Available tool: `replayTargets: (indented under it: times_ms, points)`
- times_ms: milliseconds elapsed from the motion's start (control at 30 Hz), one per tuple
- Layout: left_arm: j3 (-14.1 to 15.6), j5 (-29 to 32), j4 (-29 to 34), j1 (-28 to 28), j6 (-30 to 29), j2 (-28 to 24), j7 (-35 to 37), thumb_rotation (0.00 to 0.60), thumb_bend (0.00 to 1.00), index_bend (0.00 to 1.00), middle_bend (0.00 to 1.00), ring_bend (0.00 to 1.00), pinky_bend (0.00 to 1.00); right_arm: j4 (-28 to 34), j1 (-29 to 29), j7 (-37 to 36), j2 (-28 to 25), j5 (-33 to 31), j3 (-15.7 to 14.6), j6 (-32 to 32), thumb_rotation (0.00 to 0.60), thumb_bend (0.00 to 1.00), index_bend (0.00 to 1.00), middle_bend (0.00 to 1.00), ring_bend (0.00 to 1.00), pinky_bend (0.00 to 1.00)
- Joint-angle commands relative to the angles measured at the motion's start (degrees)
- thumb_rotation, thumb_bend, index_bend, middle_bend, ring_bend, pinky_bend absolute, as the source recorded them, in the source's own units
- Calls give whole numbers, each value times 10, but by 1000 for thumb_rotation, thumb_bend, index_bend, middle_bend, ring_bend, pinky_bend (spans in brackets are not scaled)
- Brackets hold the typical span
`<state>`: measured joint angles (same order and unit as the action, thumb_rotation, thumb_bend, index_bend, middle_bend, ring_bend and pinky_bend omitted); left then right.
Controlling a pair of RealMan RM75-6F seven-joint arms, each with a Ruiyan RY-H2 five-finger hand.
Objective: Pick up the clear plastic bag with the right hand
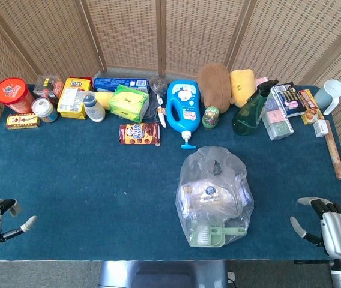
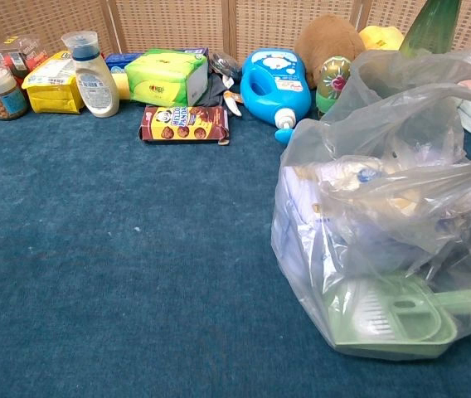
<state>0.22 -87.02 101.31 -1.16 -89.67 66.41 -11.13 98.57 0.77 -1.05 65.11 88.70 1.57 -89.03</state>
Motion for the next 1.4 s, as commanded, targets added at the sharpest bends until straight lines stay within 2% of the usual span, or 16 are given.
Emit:
replayTargets:
  times_ms: [33,767,1067,1400]
  points:
    - [0,1,-1,0,1,0,0,0,134,548,583,435,167,0,-1,2,0,-1,0,2,102,347,345,384,323,264]
    - [-5,6,-10,4,7,-1,7,0,134,547,583,435,167,10,-12,-16,-3,2,2,18,101,348,345,383,323,264]
    - [-9,7,-6,9,12,-1,4,0,134,547,583,435,167,29,-43,-67,-7,13,6,59,100,347,346,383,323,264]
    - [-11,11,-14,17,24,3,9,0,135,547,583,435,167,51,-75,-75,5,25,3,103,100,341,345,380,324,269]
